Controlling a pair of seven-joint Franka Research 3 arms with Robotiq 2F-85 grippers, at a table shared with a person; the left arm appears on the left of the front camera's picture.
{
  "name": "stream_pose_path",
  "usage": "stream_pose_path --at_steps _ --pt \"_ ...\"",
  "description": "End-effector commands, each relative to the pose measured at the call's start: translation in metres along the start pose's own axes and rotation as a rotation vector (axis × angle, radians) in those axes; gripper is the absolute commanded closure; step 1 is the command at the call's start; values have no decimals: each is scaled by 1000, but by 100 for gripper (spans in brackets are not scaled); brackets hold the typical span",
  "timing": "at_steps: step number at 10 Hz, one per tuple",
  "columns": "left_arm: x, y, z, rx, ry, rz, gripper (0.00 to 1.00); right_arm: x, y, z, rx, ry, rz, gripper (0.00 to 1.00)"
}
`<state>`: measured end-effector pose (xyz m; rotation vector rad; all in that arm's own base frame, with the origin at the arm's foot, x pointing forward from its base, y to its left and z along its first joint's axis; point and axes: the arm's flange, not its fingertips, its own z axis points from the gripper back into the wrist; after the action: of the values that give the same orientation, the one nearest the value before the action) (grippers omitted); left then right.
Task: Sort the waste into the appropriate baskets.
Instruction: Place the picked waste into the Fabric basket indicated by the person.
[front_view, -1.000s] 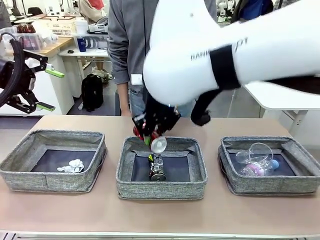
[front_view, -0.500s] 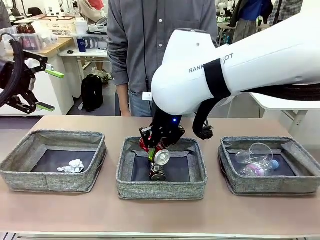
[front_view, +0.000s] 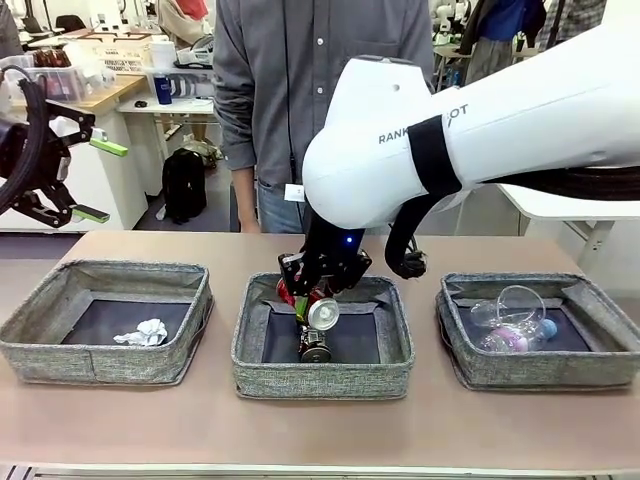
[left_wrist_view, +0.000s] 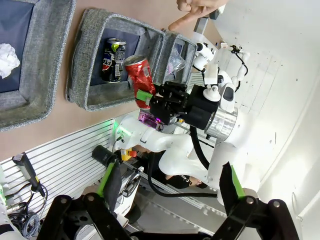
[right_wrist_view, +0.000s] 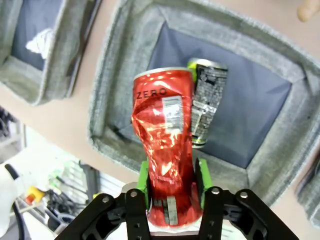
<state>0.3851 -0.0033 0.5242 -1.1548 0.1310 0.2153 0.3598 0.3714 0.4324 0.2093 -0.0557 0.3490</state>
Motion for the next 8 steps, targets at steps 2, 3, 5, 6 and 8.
stream_pose_path --at_steps 2,3,5,6,8 --pt "-1 -1 0 -12 -7 -5 0 -3 -2 4 20 8 4 0" --pt "-1 -1 0 -12 -7 -5 0 -3 -2 5 19 5 -2 0" --pt "-1 -1 0 -12 -7 -5 0 -3 -5 8 27 9 -8 0" --pt "-1 -1 0 -12 -7 -5 0 -3 -6 11 37 6 -10 0" --pt "-1 -1 0 -12 -7 -5 0 -5 -9 31 186 -36 -24 0"
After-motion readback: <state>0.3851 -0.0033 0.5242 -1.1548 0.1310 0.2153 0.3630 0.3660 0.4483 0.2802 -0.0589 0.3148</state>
